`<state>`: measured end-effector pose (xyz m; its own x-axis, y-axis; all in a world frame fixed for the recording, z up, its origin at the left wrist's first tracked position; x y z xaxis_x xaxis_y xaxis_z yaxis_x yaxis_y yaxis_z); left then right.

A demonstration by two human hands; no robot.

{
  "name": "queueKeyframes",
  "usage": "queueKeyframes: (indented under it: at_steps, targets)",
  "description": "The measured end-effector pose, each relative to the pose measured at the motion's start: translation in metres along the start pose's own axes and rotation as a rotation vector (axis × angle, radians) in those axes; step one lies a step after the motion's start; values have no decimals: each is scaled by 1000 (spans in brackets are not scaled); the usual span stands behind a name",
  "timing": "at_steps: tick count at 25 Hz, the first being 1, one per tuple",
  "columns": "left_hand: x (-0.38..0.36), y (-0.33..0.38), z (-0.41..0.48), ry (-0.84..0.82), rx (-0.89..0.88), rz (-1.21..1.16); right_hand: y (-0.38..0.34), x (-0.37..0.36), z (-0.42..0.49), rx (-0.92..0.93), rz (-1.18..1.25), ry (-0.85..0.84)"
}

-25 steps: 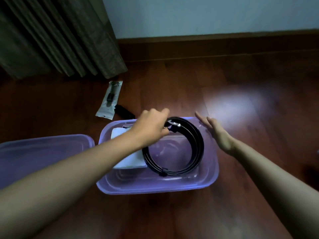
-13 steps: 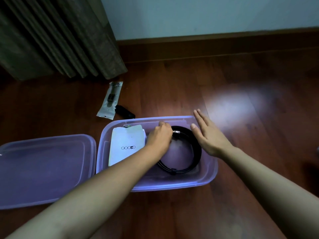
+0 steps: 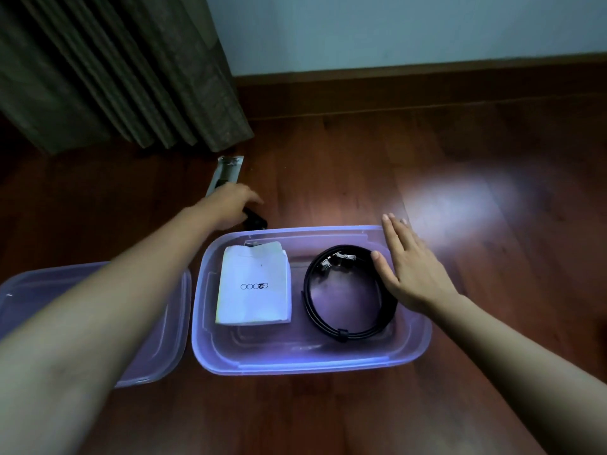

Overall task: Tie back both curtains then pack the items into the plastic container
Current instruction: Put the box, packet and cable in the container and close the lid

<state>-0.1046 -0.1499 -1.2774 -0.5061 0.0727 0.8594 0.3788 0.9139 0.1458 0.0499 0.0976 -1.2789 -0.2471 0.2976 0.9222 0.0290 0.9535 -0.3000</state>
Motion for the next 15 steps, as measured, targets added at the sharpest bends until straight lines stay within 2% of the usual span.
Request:
queueKeyframes:
  at_steps: [2, 6, 8, 12, 14, 15]
  targets:
    - [-18, -11, 10, -105, -88, 132, 1, 0, -1, -1, 8, 9]
    - [-12, -1, 15, -19, -158, 221, 4, 1, 1, 2, 18, 26]
    - [2, 7, 11, 75, -187, 91, 3, 0, 1, 8, 18, 19]
    - [53, 25, -30, 365, -194, -335, 1, 1, 1, 26, -14, 27]
    - [65, 54, -56, 403, -196, -513, 2, 1, 1, 31, -14, 32]
    - [62, 71, -64, 359, -188, -571, 3, 1, 1, 31, -4, 32]
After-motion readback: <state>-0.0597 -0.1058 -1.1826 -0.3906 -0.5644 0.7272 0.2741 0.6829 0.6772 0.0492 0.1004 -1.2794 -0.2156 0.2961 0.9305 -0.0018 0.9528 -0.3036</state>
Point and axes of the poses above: each hand's wrist, its own z-axis towards the middle knuckle, its own x-axis out of the back of the hand, y = z × x, the point moved 10 cm from there along z, towards the middle knuckle, and after that the axes turned 8 degrees about -y, right-handed, at the moved point
